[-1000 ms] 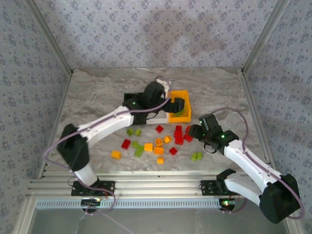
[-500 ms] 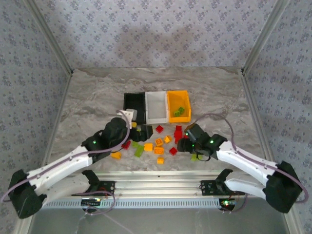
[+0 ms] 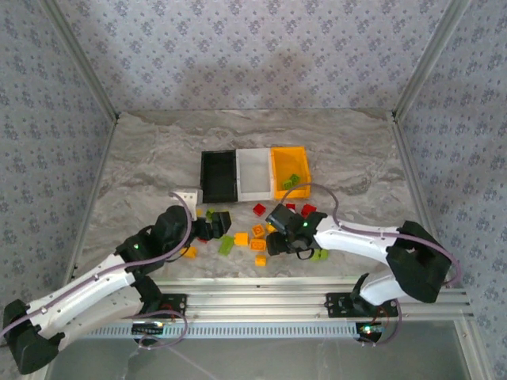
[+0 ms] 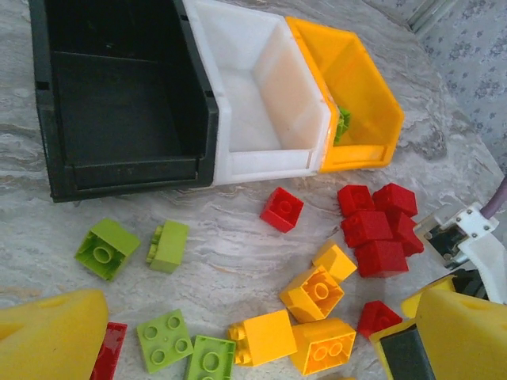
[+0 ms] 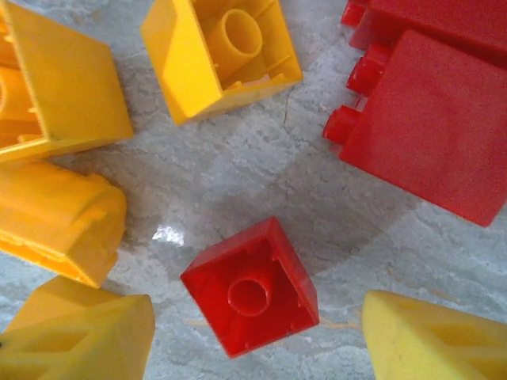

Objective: Sort the legos into containers by color

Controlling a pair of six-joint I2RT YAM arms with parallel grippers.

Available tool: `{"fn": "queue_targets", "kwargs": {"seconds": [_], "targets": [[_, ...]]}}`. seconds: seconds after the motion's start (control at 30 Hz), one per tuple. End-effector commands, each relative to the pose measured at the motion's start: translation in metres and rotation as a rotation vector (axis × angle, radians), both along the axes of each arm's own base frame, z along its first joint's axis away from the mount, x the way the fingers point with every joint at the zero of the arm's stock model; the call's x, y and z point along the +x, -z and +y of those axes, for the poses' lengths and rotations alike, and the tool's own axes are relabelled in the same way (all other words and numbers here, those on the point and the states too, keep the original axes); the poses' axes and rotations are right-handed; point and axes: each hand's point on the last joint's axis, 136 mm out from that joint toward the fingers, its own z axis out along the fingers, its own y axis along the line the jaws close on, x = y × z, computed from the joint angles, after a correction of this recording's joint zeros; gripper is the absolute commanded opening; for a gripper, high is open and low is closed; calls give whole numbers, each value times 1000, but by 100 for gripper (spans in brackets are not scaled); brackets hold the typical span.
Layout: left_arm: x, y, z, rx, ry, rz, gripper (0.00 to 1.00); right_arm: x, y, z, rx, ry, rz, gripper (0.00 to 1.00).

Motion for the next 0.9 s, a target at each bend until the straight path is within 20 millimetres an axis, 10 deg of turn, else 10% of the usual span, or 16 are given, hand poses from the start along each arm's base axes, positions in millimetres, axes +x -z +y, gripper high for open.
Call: {"fn": "queue_targets", "kwargs": {"seconds": [0.0, 0.53, 0.87], "targets": [[1, -2, 7, 3, -30, -13, 100, 4, 4, -4, -57, -8, -12, 68], [2, 1, 5, 1, -30, 1, 100, 11, 4, 6, -45, -50, -58, 39], [4, 0, 11, 19, -56, -4, 100, 55, -103, 38, 84, -107, -246, 38]]}}
